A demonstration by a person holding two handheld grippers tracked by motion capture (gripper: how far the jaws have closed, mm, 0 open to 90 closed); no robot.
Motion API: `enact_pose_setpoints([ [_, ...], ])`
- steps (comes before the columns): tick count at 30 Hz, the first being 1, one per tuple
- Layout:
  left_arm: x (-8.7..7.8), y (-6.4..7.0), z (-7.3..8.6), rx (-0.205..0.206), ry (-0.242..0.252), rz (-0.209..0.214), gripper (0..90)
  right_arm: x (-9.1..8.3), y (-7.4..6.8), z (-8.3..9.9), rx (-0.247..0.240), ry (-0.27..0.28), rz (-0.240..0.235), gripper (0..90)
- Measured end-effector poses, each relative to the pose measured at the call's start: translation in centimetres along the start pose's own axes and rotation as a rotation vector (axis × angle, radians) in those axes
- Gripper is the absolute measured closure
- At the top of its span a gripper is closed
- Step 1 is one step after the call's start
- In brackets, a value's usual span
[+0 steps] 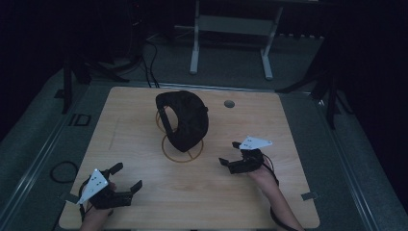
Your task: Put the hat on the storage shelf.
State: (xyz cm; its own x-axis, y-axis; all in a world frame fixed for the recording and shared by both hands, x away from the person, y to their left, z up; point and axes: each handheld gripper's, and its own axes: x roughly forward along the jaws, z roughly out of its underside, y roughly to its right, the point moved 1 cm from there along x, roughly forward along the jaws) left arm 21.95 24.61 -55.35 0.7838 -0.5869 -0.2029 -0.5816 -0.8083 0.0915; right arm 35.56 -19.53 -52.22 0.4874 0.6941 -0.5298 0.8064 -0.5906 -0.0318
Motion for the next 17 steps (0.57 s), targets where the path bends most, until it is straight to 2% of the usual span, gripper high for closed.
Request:
enact_pose_setpoints([
  [7, 0.0, 0.0, 0.0, -0.002, 0.003, -0.003, 2.5, -0.6, 0.1, 1.5, 0.016, -0.004, 0.002, 13.4],
  [17, 0.0, 0.0, 0.0, 0.002, 0.003, -0.003, 2.5, -1.2, 0.8, 3.1, 0.045, -0.009, 0.029, 13.6],
])
